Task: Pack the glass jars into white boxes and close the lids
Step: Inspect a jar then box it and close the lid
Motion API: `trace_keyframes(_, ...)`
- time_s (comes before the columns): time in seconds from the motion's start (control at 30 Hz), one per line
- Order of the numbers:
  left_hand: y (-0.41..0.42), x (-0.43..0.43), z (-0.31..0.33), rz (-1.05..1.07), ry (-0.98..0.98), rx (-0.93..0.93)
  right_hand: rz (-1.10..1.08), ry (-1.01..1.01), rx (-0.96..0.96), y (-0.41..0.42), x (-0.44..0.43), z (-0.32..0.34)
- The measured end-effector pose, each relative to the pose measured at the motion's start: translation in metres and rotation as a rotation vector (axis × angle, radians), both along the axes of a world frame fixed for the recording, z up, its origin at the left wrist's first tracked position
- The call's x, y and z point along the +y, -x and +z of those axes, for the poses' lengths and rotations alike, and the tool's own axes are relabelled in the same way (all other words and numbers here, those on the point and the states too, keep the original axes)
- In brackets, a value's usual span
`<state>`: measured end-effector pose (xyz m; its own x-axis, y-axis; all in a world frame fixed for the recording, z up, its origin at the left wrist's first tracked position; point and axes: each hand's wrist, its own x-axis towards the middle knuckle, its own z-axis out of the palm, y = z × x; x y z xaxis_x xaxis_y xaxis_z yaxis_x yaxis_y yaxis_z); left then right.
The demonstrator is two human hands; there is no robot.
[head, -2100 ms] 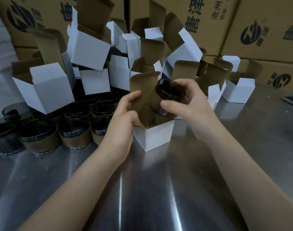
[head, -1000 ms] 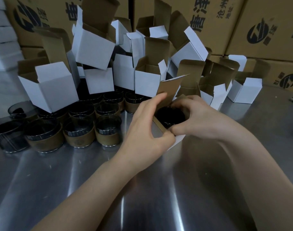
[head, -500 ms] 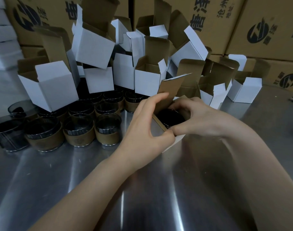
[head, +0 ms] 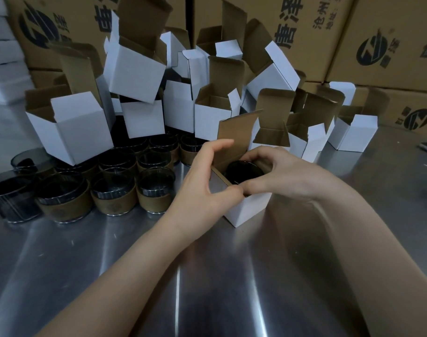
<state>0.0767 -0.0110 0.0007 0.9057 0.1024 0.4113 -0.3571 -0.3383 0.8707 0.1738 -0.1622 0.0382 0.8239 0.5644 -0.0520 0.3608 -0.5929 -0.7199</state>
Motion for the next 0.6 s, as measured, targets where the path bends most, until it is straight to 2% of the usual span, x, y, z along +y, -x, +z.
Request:
trace_keyframes(0.23, -0.004, 0.006, -0.004, -0.021, 0.089, 0.041, -0.019, -0.041, -0.017, 0.005, 0.003, 0.000)
trace_keyframes(0.33, -0.008, 0.010, -0.003, -0.046, 0.216, 0.043, -0.106, -0.224, -0.045, 0.006, 0.003, 0.001)
trace_keyframes(0.47, -0.014, 0.019, -0.002, 0.016, 0.307, 0.049, -0.235, -0.440, -0.183, 0.006, 0.004, 0.003)
trace_keyframes(0.6, -0.013, 0.020, -0.001, 0.074, 0.331, 0.020, -0.184, -0.514, -0.201, 0.012, 0.009, 0.002)
